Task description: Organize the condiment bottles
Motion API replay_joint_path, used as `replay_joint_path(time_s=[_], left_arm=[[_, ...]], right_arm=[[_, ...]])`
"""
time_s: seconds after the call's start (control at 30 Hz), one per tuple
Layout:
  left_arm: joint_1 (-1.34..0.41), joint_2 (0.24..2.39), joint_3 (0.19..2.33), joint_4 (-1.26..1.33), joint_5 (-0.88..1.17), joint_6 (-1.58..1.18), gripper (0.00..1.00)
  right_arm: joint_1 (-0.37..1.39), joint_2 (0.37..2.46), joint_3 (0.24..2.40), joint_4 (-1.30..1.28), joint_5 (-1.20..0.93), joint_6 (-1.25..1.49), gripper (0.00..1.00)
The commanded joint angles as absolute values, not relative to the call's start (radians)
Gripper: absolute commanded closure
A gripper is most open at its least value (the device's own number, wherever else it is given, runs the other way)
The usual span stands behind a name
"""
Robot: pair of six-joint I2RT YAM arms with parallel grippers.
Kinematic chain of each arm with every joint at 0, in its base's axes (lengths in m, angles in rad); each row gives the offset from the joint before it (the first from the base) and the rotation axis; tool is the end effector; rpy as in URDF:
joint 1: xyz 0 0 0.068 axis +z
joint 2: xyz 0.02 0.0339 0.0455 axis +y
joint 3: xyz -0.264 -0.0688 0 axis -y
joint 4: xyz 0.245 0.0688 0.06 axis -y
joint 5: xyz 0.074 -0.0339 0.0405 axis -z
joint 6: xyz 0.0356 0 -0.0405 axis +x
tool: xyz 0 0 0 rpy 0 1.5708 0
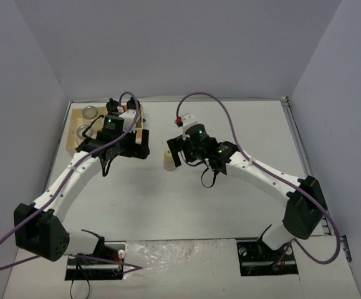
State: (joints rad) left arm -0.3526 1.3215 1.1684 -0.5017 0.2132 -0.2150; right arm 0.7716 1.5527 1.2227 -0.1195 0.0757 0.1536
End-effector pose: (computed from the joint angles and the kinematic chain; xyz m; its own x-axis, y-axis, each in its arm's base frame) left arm 0.2718 -0.1081 0.3250 -0.6640 0.0221 -0.7474 0.3617 0.8844 -0.2951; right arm 0.2636 0.2526 0.3073 -0.4067 -0.1828 -0.8951 -0.5912 0.7996 0.1053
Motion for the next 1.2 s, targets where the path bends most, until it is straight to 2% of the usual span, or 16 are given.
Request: replay_joint_path(time_s=[0.0, 0.27, 0.57, 0.67, 0.83, 1.07, 1.17], left_arm=[[-0.41, 1.377, 1.214, -0.35, 0.242, -0.169, 0.03], [-0.537, 1.559, 1.331, -0.329, 0.264, -0.053, 0.03], [-0.572, 1.72, 1.435, -0.357, 0.222, -0.003, 0.04], [-0.574, 1.765, 1.462, -0.381, 0.215, 0.0, 0.1], [-0.581, 1.788, 1.484, -0.384, 0.231, 0.032, 0.35], [-0.592, 1.757, 1.495, -0.404, 0.219, 0.015, 0.82], [-0.583, 1.705, 1.499, -0.406, 0.154, -0.008, 0.9]], right_arm=[[0.716, 1.255, 1.043, -0.111, 0.225, 0.22, 0.0], [0.498, 0.943, 0.873, -0.126, 0.273, 0.308, 0.0], [0.465, 0.928, 0.882, -0.133, 0.246, 0.302, 0.0], [0.46, 0.931, 0.89, -0.133, 0.247, 0.292, 0.0], [0.447, 0.943, 0.897, -0.135, 0.24, 0.275, 0.0], [0.436, 0.957, 0.9, -0.132, 0.232, 0.272, 0.0], [0.431, 0.961, 0.902, -0.133, 0.225, 0.27, 0.0]])
